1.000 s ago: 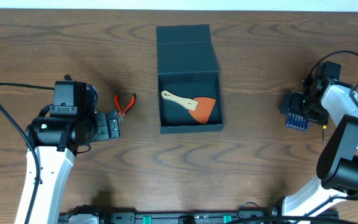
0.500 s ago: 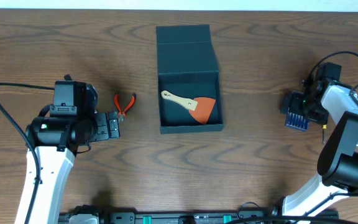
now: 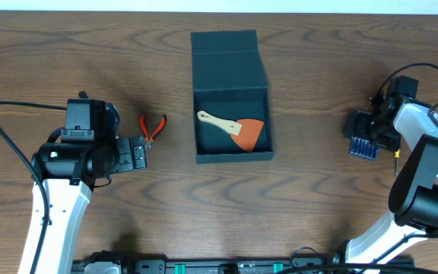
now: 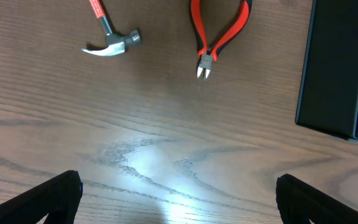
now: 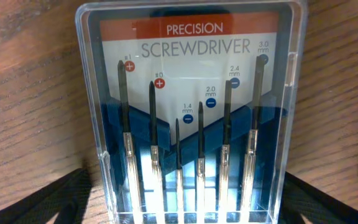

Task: Pack container
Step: 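Lower the right gripper and grasp the screwdriver set case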

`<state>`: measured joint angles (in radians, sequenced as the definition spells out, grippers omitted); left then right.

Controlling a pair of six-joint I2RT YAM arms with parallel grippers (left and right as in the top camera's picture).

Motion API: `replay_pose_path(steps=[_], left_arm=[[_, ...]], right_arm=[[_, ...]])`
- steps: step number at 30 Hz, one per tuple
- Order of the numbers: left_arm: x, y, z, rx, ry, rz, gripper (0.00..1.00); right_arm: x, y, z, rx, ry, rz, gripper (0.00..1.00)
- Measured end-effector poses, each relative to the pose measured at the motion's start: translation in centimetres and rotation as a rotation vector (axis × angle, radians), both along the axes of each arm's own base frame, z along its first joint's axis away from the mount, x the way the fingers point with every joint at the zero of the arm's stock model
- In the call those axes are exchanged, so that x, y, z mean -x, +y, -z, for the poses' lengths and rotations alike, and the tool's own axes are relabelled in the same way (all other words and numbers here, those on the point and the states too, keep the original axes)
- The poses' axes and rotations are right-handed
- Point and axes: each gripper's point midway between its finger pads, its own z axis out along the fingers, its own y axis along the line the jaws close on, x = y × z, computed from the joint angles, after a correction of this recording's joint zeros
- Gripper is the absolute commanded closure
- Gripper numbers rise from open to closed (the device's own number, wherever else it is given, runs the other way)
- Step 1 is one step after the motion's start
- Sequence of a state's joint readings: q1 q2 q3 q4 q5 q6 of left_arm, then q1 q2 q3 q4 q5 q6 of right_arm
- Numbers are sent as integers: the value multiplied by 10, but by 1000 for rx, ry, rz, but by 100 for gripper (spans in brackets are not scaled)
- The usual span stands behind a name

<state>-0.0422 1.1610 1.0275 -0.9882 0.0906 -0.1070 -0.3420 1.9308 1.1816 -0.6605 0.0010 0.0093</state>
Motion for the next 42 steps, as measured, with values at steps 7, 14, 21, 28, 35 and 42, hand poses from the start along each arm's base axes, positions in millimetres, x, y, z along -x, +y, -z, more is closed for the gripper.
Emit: replay_pose_path(steps=[7, 14, 21, 28, 35, 42], left_arm=[[0, 0, 0, 0, 0, 0, 2], [0, 0, 0, 0, 0, 0, 2], [0, 0, 0, 0, 0, 0, 1], [0, 0, 0, 0, 0, 0, 1], [0, 0, 0, 0, 0, 0, 2], [0, 0, 0, 0, 0, 0, 1]], right_arm=[[-1, 0, 0, -1, -1, -3, 32], [0, 0, 0, -1, 1, -3, 42], [1, 0, 0, -2, 6, -3, 93], [3, 1, 0, -8, 18, 5, 99], [25, 12, -6, -49, 127, 19, 99], [-4, 50, -78, -32, 32, -122, 99]])
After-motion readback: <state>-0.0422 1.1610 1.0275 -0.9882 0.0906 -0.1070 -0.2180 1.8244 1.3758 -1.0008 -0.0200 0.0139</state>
